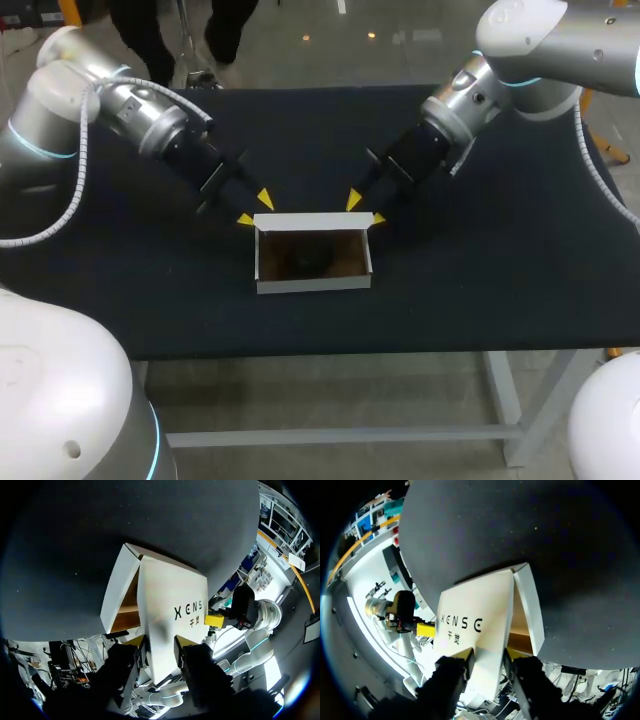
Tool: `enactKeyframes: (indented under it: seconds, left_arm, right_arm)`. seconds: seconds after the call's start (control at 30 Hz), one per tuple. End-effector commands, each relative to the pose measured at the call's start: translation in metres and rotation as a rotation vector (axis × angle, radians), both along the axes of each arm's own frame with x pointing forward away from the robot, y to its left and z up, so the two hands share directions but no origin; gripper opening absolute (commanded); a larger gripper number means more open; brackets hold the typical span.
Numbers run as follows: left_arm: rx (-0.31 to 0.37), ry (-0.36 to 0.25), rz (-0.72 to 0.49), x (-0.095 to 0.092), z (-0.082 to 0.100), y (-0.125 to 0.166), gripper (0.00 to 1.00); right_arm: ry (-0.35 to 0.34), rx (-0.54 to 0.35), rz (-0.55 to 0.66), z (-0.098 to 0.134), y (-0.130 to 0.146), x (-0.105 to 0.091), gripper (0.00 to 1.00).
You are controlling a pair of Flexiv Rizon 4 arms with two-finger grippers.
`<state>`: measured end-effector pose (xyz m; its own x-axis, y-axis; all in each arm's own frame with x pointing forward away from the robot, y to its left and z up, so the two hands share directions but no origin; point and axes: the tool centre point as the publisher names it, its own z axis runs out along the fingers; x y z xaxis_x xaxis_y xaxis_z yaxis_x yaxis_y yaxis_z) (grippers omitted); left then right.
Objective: Assemble the packaging by folding the flat box into shape, placing the metal phone stand inside, and closing the box properly
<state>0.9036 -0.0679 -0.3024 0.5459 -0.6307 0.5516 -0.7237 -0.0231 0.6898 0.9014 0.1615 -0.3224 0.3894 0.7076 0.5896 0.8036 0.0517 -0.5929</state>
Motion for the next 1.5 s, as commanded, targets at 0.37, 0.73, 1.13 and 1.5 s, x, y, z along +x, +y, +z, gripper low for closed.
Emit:
enactKeyframes:
  seconds: [0.37, 0.73, 1.13, 1.5]
  left_arm:
    - [-0.009, 0.01, 0.007, 0.006, -0.005, -0.006, 0.34]
    - [-0.012, 0.015, 0.013, 0.004, -0.011, -0.005, 0.34]
    - [-0.014, 0.019, 0.021, -0.003, -0.025, -0.006, 0.35]
    - [-0.014, 0.018, 0.032, -0.01, -0.032, -0.006, 0.35]
  right_arm:
    - [0.001, 0.001, 0.002, 0.0, 0.005, 0.001, 0.4]
    - [0.008, -0.001, 0.002, -0.003, 0.005, 0.0, 0.4]
    - [0.022, 0.002, 0.01, -0.014, 0.004, -0.007, 0.41]
    - [0.03, 0.002, 0.012, -0.019, 0.003, -0.01, 0.41]
